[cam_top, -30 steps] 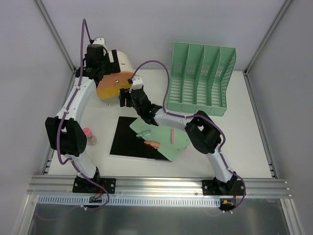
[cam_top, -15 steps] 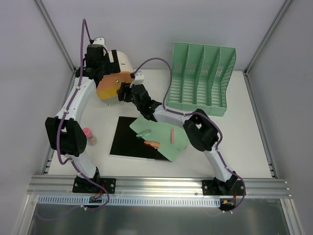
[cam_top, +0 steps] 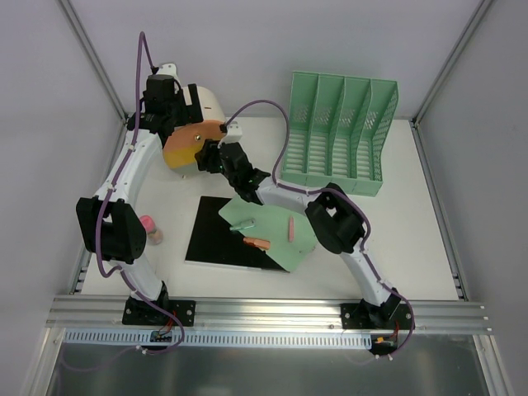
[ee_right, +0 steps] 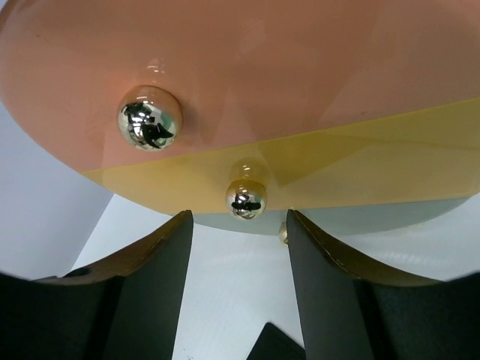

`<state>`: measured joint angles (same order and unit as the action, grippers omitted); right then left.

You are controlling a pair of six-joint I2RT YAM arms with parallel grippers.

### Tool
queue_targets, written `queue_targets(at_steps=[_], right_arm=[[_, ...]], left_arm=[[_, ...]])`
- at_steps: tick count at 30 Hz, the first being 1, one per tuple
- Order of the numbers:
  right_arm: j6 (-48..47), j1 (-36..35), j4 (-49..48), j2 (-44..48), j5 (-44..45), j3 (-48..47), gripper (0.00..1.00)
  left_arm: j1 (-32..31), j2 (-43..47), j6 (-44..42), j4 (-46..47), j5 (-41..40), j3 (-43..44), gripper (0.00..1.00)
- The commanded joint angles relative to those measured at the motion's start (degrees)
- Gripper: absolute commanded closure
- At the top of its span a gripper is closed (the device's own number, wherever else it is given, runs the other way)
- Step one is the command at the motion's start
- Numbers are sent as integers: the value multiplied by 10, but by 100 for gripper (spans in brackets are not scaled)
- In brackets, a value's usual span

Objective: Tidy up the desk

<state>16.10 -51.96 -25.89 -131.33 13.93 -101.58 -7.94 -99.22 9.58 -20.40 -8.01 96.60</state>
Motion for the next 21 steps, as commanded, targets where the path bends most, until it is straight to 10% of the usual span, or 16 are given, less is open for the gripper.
queue_targets(at_steps=[1,21], right_arm=[[18,2,-21,-13,1,-39,43],[24,5,-4,-46,33,-90,48]], left_arm=[[-6,6,-23,-47,-15,-13,6],[-6,9,-21,-47,-10,-13,6]])
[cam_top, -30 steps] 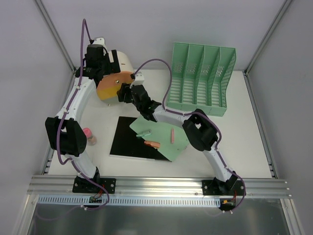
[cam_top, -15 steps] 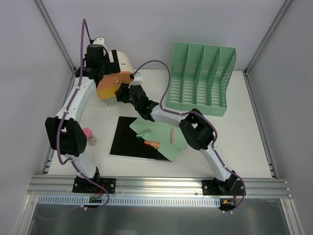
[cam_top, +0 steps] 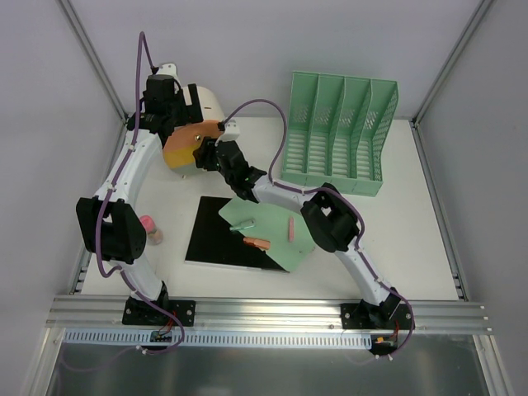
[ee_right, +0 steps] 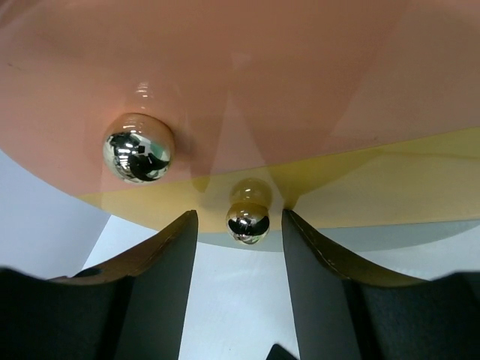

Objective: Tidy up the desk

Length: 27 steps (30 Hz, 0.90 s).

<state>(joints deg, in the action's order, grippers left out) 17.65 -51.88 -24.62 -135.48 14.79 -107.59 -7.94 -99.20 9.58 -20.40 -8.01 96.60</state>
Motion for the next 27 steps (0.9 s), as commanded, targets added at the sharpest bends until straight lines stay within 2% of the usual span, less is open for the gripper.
queue_targets(at_steps=[1,21,27], right_arm=[[10,4,-16,-6,25,-31,48],[17,5,9,-26,33,-52,53],[16,5,15,-24,34,-47,63]], left_arm=[[-6,8,-21,-47,-11,-13,6],[-6,8,-21,-47,-11,-13,6],[-6,8,-22,-46,-12,-13,6]])
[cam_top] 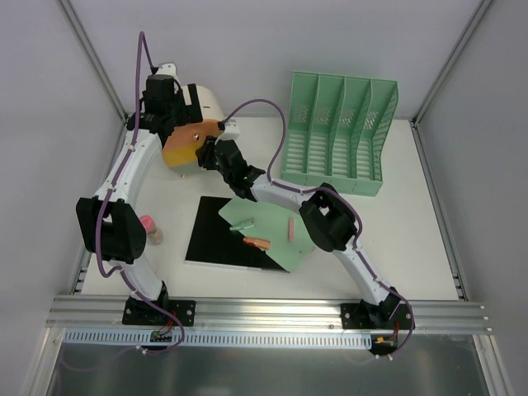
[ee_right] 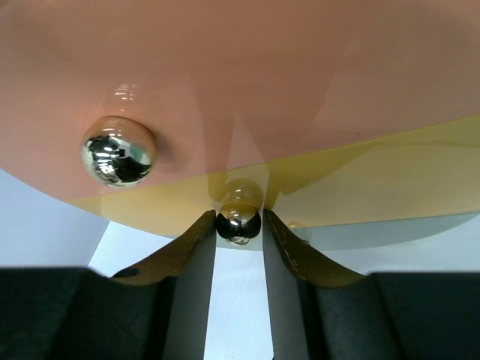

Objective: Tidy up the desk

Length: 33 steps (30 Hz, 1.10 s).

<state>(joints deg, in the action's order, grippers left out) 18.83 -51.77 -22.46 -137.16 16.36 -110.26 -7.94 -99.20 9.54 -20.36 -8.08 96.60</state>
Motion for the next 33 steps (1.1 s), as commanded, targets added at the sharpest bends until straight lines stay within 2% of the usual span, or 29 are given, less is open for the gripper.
queue_targets(at_steps=[1,3,4,7,10,16,33], right_arm=[[5,4,-6,-7,18,-18,67],[6,4,-7,1,17,-4,71],[8,3,-9,3,17,3,77],[7,4,-21,23,20,40,86],[2,4,-34,52,28,87,90],[-7,3,-64,118,33,194,91],[-30,-44,-81,207,38,346,92]], left_arm=[[-6,7,-22,-47,-12,-13,6],[-6,6,-23,-47,-12,-13,6],[-6,6,-22,-46,-12,-13,6],[-6,5,-22,-47,-12,-14,6],[-6,4,-22,-47,-12,-15,6],[-5,2,-22,-45,-12,-15,6],[-6,-6,-18,-47,-10,-13,6]])
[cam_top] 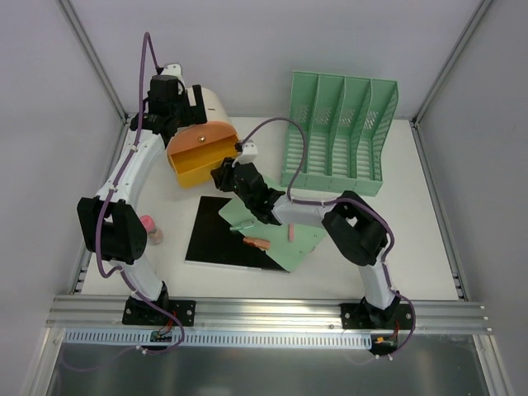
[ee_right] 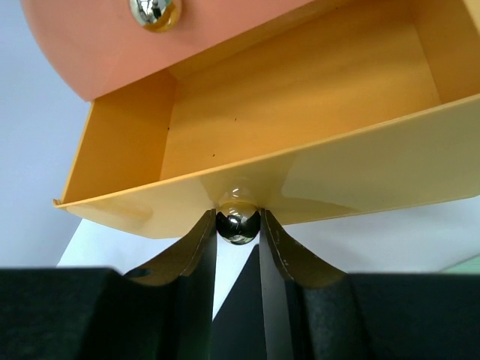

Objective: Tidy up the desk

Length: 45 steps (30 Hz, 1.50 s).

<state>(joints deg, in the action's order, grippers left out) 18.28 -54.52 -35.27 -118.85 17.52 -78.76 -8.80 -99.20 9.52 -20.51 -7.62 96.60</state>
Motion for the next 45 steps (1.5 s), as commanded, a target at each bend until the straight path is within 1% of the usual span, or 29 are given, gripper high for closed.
queue_targets(at_steps=[1,7,17,27,39,45], right_arm=[[-28,-20,48,27,30,39,92],[-50,-43,58,38,46,56,91],[-42,-50,49,63,62,107,90],[-40,-51,55,56,58,102,88],[-29,-59,65,39,56,101,88],[-33,-69,63,49,67,112,88]], left_arm=[[3,-6,-19,-45,-14,-13,6],[3,-6,-19,-44,-15,-13,6],[3,-6,-19,-44,-13,-15,6],[3,7,-21,-45,-19,-12,7],[-1,-8,-14,-52,-19,-11,8],[-4,-16,-10,-52,-22,-8,8]])
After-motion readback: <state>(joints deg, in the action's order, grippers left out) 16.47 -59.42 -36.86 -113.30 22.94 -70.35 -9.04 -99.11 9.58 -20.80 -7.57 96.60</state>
